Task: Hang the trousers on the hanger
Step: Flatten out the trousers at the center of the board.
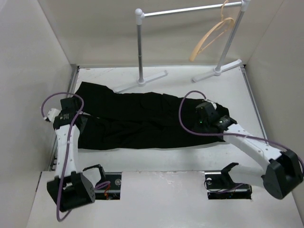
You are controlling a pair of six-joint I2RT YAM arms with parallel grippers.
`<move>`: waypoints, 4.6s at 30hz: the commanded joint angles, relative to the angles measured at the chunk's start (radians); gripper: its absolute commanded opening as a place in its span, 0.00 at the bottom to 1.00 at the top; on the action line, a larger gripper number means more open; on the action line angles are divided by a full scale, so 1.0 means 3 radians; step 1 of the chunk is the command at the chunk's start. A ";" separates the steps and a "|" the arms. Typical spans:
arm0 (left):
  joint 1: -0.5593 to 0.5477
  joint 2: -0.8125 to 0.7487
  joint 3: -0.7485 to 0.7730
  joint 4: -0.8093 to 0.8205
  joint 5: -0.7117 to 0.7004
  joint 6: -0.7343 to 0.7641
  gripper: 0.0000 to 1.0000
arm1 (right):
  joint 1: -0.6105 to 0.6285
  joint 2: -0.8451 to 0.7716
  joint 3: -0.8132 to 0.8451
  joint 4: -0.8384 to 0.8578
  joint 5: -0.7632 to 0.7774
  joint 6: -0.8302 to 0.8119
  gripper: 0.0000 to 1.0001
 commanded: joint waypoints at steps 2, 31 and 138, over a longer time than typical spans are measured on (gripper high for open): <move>-0.0230 0.0741 0.0133 0.0631 0.0163 0.0061 0.47 | 0.0116 0.0328 0.0028 0.0398 -0.0286 0.0036 0.41; -0.0659 0.1397 0.0854 0.1246 -0.0036 0.0225 0.42 | -0.0764 -0.0147 -0.0704 0.0020 -0.0613 0.0522 0.55; -0.0481 0.0848 0.0124 0.1052 0.0133 0.0154 0.37 | -0.1854 0.0304 0.0453 0.0936 -0.0209 0.0619 0.16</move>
